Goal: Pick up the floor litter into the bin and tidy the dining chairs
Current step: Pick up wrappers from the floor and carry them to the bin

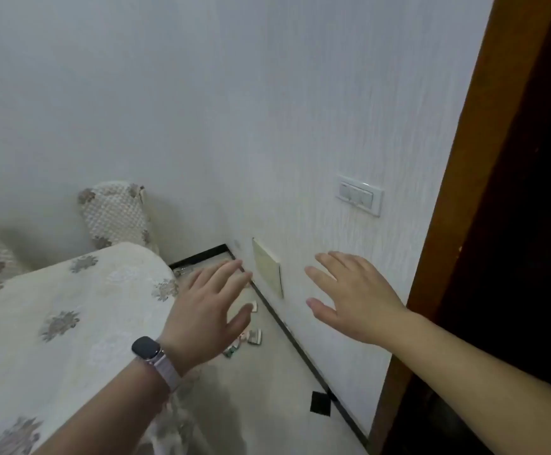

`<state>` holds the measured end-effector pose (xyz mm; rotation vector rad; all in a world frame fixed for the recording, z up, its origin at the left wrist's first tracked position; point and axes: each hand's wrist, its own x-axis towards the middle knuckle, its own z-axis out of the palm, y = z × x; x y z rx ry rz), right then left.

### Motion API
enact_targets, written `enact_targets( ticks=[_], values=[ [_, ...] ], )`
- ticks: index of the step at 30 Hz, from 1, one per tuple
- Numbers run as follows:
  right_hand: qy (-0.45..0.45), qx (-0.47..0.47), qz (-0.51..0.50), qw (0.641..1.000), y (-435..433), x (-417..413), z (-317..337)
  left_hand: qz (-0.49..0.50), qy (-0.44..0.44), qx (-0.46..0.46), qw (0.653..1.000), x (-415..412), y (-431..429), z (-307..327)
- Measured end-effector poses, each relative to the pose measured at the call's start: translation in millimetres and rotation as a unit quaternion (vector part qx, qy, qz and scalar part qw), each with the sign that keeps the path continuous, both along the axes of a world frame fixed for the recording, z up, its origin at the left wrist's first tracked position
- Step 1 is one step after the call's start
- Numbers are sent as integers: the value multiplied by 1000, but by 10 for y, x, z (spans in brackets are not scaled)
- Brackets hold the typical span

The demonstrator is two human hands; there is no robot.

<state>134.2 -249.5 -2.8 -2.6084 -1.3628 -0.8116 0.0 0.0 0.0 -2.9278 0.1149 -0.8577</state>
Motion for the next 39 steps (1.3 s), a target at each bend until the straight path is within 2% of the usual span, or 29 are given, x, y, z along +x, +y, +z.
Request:
enact_targets(
  ticks=[2, 8, 16, 21, 30, 34, 39],
  values=[
    [32, -14, 4, 999, -42, 233, -63, 8, 15, 5, 1000, 225, -81, -73],
    [26, -16, 70, 997, -18, 831, -413, 55, 61, 7, 997, 622, -199, -342],
    [87, -37, 124, 988, 488, 1301, -639, 86, 83, -34, 992, 992, 72, -546],
    [121, -59, 141, 981, 983, 1583, -869, 92, 101, -57, 989, 1252, 546, -836],
    [127, -130, 110, 977, 2103, 2351, -1105, 93, 113, -109, 983, 2073, 1760, -1316],
    [126, -141, 106, 976, 2703, 2661, -1180, 115, 113, -155, 975, 2387, 2353, -1476],
    [133, -155, 117, 972, 3331, 2971, -1269, 114, 123, -169, 971, 2680, 2941, -1647]
  ],
)
